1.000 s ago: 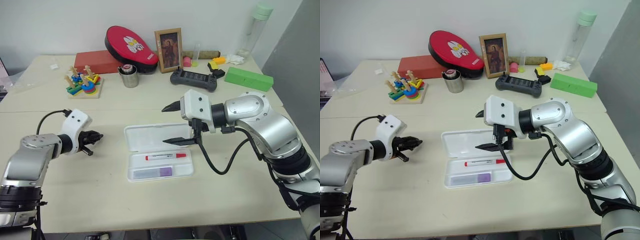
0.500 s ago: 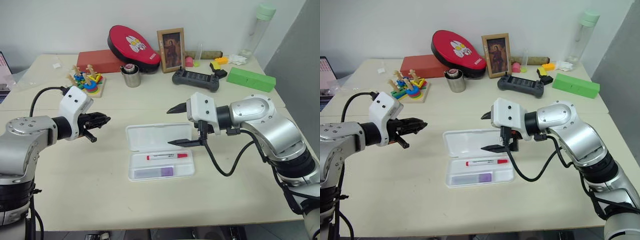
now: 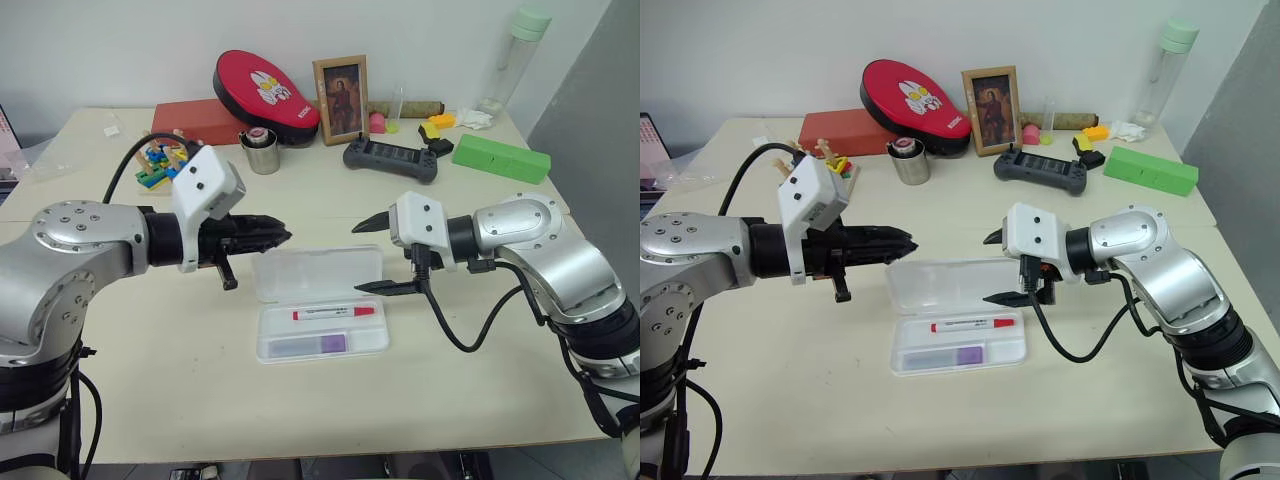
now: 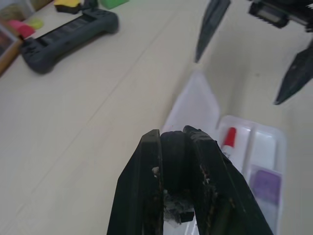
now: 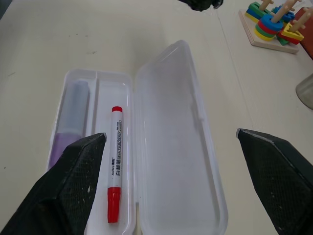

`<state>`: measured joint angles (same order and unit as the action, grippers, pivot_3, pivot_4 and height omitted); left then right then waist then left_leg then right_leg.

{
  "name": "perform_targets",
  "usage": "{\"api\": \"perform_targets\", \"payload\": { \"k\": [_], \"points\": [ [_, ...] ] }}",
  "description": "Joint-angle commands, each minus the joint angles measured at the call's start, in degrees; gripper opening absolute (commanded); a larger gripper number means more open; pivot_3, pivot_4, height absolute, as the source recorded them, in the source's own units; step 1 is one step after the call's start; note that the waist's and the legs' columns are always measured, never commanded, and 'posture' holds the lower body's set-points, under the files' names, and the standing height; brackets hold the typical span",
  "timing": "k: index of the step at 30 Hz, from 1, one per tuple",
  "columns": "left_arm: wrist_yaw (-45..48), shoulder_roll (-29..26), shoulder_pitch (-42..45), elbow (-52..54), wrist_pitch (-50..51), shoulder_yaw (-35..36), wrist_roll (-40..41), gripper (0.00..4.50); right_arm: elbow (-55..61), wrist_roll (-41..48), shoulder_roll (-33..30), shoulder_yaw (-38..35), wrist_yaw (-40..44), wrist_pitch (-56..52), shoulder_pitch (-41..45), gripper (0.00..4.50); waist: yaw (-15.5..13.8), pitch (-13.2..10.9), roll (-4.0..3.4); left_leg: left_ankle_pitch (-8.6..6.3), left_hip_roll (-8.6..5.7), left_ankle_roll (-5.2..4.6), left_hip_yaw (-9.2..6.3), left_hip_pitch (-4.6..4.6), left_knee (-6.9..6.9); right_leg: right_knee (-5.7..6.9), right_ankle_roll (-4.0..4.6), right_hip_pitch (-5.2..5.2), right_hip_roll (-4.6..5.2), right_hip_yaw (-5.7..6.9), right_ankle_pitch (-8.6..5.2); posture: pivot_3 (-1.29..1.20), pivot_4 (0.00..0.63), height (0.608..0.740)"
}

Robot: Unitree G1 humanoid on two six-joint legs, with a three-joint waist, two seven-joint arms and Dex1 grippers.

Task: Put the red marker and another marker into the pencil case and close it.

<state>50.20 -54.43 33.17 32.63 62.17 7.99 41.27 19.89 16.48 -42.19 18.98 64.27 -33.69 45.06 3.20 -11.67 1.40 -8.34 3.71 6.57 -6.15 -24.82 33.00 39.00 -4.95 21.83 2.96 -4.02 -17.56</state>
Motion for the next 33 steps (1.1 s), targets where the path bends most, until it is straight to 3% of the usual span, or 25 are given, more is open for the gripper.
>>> {"api": "perform_targets", "payload": {
  "k": [1, 8, 15, 19, 33],
  "points": [
    [2.44, -0.73, -1.34, 3.84, -1.18, -2.55, 2.54, 0.39, 1.71, 0.70, -2.83, -2.41, 3.12, 1.97, -0.91, 4.50, -0.02, 0.00, 0.00, 0.00, 0.00, 0.00, 0.01, 0.00, 0.00, -0.03, 0.00, -0.03, 0.00, 0.00, 0.00, 0.00, 0.150, 0.740],
    [3.39, 1.24, -2.64, 3.11, -4.44, -7.85, 1.91, 0.39, 2.85, 1.12, -7.48, -3.11, 7.21, 3.99, -4.31, 4.50, -0.12, 0.00, 0.00, 0.00, -0.01, 0.00, 0.01, 0.00, 0.05, -0.03, -0.03, -0.04, 0.00, 0.00, -0.02, 0.00, 0.150, 0.740],
    [3.68, 3.48, -2.83, 2.50, -7.44, -12.83, 0.13, 0.39, 3.07, 0.40, -8.06, -3.11, 7.75, 4.26, -5.05, 4.50, -0.21, 0.00, 0.00, 0.00, 0.00, 0.00, 0.00, 0.01, 0.08, -0.02, -0.08, -0.05, -0.01, -0.01, -0.05, 0.00, 0.150, 0.740],
    [3.36, 8.74, -4.30, 0.39, -11.78, -19.06, -3.13, 0.39, 3.11, -0.31, -7.47, -2.74, 6.69, 3.17, -4.54, 4.50, -0.35, 0.01, -0.01, 0.00, -0.01, 0.00, 0.00, 0.01, 0.09, -0.04, -0.07, -0.08, 0.00, -0.01, -0.04, 0.00, 0.150, 0.740],
    [6.01, 16.08, -1.62, -9.80, -19.88, -30.27, -14.16, 0.39, 3.83, -0.49, -7.71, -2.63, 6.43, 0.25, -3.80, 4.50, -0.63, 0.00, -0.01, 0.00, -0.02, 0.00, -0.01, 0.01, 0.13, -0.02, -0.01, -0.10, 0.00, -0.01, 0.00, 0.00, 0.150, 0.740]
  ]
}}
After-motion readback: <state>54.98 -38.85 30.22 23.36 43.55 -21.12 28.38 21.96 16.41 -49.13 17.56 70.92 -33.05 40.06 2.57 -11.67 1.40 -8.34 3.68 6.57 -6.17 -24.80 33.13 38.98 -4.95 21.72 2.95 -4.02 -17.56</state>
